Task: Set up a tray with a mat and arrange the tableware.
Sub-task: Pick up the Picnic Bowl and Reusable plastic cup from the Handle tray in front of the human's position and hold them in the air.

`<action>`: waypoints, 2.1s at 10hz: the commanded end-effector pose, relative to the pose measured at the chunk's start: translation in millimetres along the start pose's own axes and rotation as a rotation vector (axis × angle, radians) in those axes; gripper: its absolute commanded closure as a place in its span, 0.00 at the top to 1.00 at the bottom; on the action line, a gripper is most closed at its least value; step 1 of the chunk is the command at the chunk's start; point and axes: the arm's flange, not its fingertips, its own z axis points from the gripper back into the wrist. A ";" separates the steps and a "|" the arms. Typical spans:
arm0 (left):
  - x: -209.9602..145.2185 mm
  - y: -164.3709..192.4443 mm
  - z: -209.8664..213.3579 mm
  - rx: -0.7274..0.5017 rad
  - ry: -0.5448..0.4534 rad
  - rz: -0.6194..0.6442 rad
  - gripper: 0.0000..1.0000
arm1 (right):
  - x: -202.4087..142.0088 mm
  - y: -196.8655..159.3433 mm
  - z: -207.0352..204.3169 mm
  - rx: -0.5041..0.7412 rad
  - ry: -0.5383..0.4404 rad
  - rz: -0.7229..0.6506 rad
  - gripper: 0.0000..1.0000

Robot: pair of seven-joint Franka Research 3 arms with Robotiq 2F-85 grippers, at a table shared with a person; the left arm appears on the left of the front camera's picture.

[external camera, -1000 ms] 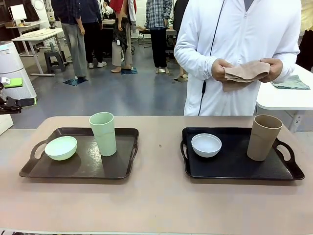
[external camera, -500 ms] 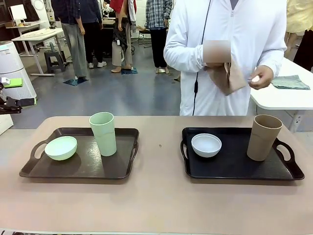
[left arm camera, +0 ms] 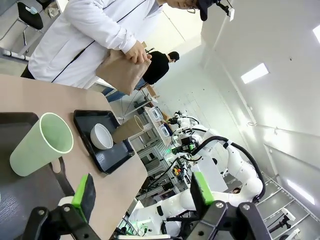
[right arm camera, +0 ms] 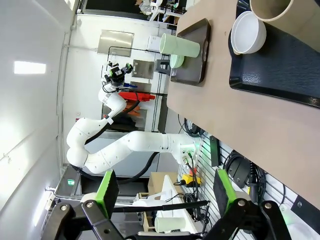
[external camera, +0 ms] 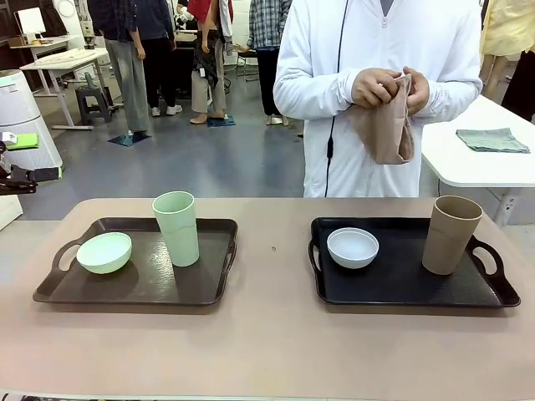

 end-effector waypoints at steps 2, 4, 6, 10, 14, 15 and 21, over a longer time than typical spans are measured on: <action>23.4 -29.2 -20.7 0.130 0.074 -0.040 1.00 | 36.5 26.5 16.6 -0.020 -0.017 0.218 1.00; 50.2 -67.4 -76.5 0.327 0.178 -0.166 1.00 | 75.5 42.5 15.6 -0.325 -0.082 0.538 1.00; 57.8 -133.0 -121.8 0.569 0.285 -0.352 1.00 | 82.8 31.3 15.7 -0.490 0.146 0.828 1.00; 58.5 -185.3 -165.1 0.653 0.309 -0.518 1.00 | 91.0 29.8 16.9 -0.501 0.303 0.807 1.00; 60.7 -190.8 -231.2 0.767 0.437 -0.434 1.00 | 89.5 20.0 20.3 -0.528 0.344 0.826 1.00; 67.6 -183.8 -278.6 0.802 0.477 -0.295 1.00 | 105.6 7.8 22.0 -0.484 0.364 0.867 1.00; 57.4 -133.7 -486.5 1.265 0.565 -0.073 1.00 | 158.5 -75.3 5.9 -0.265 0.423 1.226 1.00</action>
